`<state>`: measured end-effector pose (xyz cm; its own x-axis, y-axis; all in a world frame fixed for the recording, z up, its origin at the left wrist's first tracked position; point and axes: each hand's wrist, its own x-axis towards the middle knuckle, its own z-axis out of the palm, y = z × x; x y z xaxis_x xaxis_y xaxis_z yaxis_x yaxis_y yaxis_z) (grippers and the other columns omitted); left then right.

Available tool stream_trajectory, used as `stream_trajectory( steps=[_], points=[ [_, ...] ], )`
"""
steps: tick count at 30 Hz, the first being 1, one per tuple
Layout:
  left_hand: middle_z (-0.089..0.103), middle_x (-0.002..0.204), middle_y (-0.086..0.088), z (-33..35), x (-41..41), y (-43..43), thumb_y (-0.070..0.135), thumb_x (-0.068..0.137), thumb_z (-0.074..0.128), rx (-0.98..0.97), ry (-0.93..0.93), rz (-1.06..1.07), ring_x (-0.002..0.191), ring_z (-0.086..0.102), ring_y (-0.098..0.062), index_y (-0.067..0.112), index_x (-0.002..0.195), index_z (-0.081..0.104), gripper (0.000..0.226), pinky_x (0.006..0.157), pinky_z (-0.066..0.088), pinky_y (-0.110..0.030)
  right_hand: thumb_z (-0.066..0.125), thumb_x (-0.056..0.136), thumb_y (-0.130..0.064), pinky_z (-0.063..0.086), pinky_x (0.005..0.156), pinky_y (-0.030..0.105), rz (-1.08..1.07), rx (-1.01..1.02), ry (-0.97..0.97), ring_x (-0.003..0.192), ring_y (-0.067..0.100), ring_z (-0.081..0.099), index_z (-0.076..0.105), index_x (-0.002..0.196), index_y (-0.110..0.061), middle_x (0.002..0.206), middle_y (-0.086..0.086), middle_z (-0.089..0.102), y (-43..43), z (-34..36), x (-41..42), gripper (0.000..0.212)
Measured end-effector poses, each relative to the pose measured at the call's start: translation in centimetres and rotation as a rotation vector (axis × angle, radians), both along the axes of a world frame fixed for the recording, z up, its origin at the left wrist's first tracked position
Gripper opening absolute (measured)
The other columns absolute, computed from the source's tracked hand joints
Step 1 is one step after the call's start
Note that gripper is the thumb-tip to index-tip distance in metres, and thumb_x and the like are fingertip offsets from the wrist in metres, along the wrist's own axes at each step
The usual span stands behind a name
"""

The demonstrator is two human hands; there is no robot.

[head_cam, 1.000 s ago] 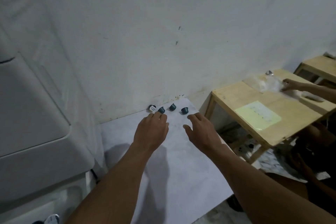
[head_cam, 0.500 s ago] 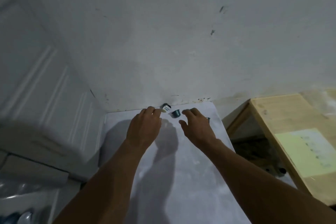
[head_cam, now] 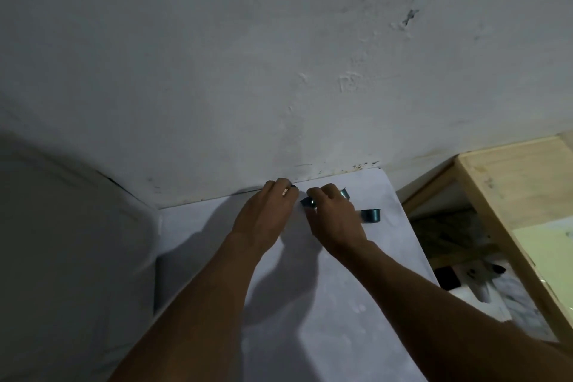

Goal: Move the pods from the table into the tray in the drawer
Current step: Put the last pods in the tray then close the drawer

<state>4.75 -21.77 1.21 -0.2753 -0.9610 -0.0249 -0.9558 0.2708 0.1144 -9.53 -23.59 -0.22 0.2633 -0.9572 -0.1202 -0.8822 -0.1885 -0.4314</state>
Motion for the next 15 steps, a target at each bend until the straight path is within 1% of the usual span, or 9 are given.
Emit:
stream_trajectory(
  steps=[2, 4, 7, 9, 10, 12, 13, 14, 15],
  points=[
    [0.048, 0.128, -0.009, -0.7, 0.1, -1.0, -0.005, 0.076, 0.064, 0.017, -0.001, -0.043, 0.112, 0.05, -0.025, 0.01, 0.126, 0.048, 0.054, 0.088, 0.047, -0.029, 0.051, 0.096, -0.019, 0.05, 0.089, 0.034, -0.004, 0.021, -0.007, 0.105, 0.025, 0.056, 0.054, 0.126, -0.014, 0.123, 0.009, 0.055, -0.3, -0.6, 0.5, 0.031],
    [0.043, 0.133, -0.008, -1.6, 0.3, -1.9, -0.002, 0.082, 0.06, 0.021, 0.008, -0.063, 0.118, 0.045, -0.023, 0.011, 0.131, 0.043, 0.054, 0.094, 0.044, -0.028, 0.05, 0.097, -0.02, 0.048, 0.091, 0.031, -0.002, 0.027, -0.006, 0.106, 0.024, 0.056, 0.052, 0.129, -0.016, 0.123, 0.008, 0.054, -0.6, -1.1, 0.8, 0.032],
    [0.039, 0.137, -0.008, -2.8, 0.4, -2.8, 0.002, 0.084, 0.061, 0.042, 0.028, -0.062, 0.123, 0.04, -0.023, 0.012, 0.135, 0.038, 0.057, 0.1, 0.041, -0.028, 0.052, 0.096, -0.018, 0.047, 0.091, 0.029, 0.003, 0.021, -0.016, 0.106, 0.024, 0.055, 0.052, 0.129, -0.017, 0.123, 0.009, 0.054, -0.8, -1.6, 0.9, 0.033],
    [0.042, 0.134, -0.008, -3.4, 0.4, -3.1, 0.001, 0.081, 0.065, 0.035, 0.031, -0.05, 0.121, 0.041, -0.024, 0.011, 0.134, 0.04, 0.059, 0.1, 0.041, -0.028, 0.052, 0.096, -0.018, 0.047, 0.09, 0.028, 0.001, 0.012, -0.028, 0.104, 0.024, 0.056, 0.054, 0.126, -0.016, 0.12, 0.01, 0.056, -1.0, -1.6, 0.9, 0.03],
    [0.047, 0.129, -0.009, -3.5, 0.4, -3.2, 0.001, 0.076, 0.069, 0.014, 0.028, -0.045, 0.117, 0.045, -0.025, 0.01, 0.13, 0.045, 0.06, 0.098, 0.043, -0.029, 0.051, 0.097, -0.018, 0.047, 0.088, 0.028, -0.001, 0.004, -0.032, 0.102, 0.025, 0.056, 0.055, 0.124, -0.015, 0.118, 0.01, 0.057, -1.1, -1.7, 1.0, 0.028],
    [0.06, 0.108, -0.01, -3.8, 0.4, -3.3, 0.002, 0.056, 0.084, -0.032, 0.037, -0.033, 0.098, 0.057, -0.025, 0.009, 0.114, 0.059, 0.063, 0.084, 0.052, -0.03, 0.049, 0.097, -0.019, 0.046, 0.086, 0.027, -0.014, -0.001, -0.041, 0.098, 0.024, 0.056, 0.056, 0.119, -0.015, 0.115, 0.01, 0.059, -1.3, -1.9, 1.1, 0.023],
    [0.063, 0.098, -0.01, -4.0, 0.5, -3.3, 0.001, 0.046, 0.088, -0.049, 0.043, -0.017, 0.089, 0.06, -0.024, 0.008, 0.106, 0.063, 0.065, 0.076, 0.055, -0.029, 0.049, 0.097, -0.02, 0.046, 0.084, 0.026, -0.021, 0.002, -0.043, 0.097, 0.023, 0.056, 0.056, 0.116, -0.015, 0.114, 0.009, 0.059, -1.3, -2.0, 1.2, 0.021],
    [0.063, 0.093, -0.01, -4.3, 0.6, -3.2, 0.001, 0.04, 0.09, -0.058, 0.048, 0.003, 0.084, 0.062, -0.024, 0.007, 0.102, 0.065, 0.067, 0.071, 0.056, -0.029, 0.048, 0.098, -0.021, 0.045, 0.083, 0.024, -0.025, 0.006, -0.041, 0.095, 0.022, 0.056, 0.056, 0.113, -0.015, 0.112, 0.009, 0.06, -1.3, -2.1, 1.2, 0.018],
    [0.063, 0.092, -0.011, -4.6, 0.8, -3.1, 0.002, 0.04, 0.091, -0.069, 0.056, 0.018, 0.082, 0.062, -0.024, 0.007, 0.102, 0.065, 0.068, 0.068, 0.057, -0.029, 0.049, 0.097, -0.022, 0.044, 0.081, 0.024, -0.028, 0.013, -0.038, 0.094, 0.022, 0.056, 0.055, 0.111, -0.015, 0.111, 0.009, 0.06, -1.3, -2.1, 1.2, 0.017]
  ],
)
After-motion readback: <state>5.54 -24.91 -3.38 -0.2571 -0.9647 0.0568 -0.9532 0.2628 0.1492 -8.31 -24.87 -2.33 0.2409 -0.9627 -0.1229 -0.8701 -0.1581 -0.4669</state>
